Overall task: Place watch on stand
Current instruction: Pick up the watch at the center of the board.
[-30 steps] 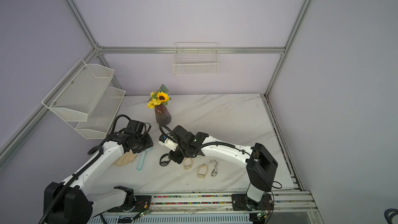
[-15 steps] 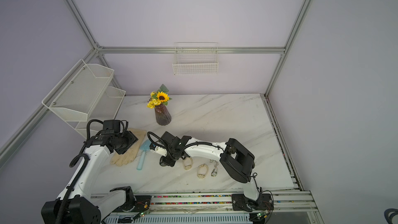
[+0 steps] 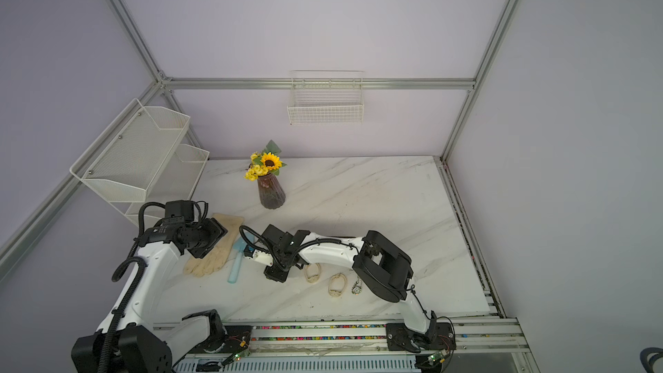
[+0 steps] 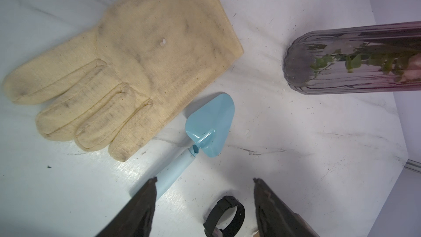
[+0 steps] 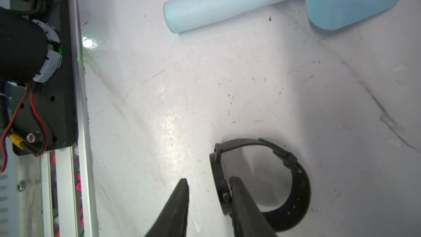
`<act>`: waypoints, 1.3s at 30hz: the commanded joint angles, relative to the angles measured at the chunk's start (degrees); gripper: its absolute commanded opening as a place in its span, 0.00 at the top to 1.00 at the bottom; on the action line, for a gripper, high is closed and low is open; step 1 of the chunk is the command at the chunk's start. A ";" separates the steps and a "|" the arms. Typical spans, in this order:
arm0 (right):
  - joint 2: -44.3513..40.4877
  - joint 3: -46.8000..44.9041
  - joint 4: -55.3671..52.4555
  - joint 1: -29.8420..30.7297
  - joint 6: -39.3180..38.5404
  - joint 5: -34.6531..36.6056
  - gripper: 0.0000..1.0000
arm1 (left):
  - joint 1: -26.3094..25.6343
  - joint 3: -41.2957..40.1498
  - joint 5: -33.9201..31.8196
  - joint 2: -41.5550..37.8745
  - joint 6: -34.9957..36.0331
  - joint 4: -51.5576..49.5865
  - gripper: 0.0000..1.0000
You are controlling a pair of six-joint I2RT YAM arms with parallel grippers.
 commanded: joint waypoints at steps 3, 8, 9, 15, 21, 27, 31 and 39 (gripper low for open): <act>0.96 0.93 0.64 0.39 -1.63 -0.71 0.66 | 0.65 -1.23 2.30 -0.01 1.02 0.27 0.33; 2.18 1.63 0.32 0.39 -1.66 0.33 0.66 | 0.81 -1.87 2.58 -0.53 1.21 0.21 0.33; 2.30 1.63 0.41 0.45 -1.61 0.47 0.66 | 0.79 -1.93 2.76 -0.54 1.22 0.22 0.33; 2.63 0.95 1.03 0.41 -0.97 0.64 0.73 | 0.79 -2.29 3.49 -0.71 1.13 0.27 0.31; 3.02 0.94 2.97 0.37 -0.16 0.55 0.78 | 0.88 -2.46 3.43 -0.80 1.21 0.27 0.29; 4.53 2.13 2.39 0.45 1.08 0.30 0.84 | 0.88 -2.17 3.30 -0.54 1.39 0.27 0.28; 5.22 2.66 2.09 0.38 1.72 -0.24 0.92 | 1.01 -2.19 3.12 -0.71 1.64 0.19 0.27; 4.29 2.47 2.87 0.37 3.55 -2.26 1.00 | 1.24 -2.13 3.27 -1.31 1.82 0.01 0.26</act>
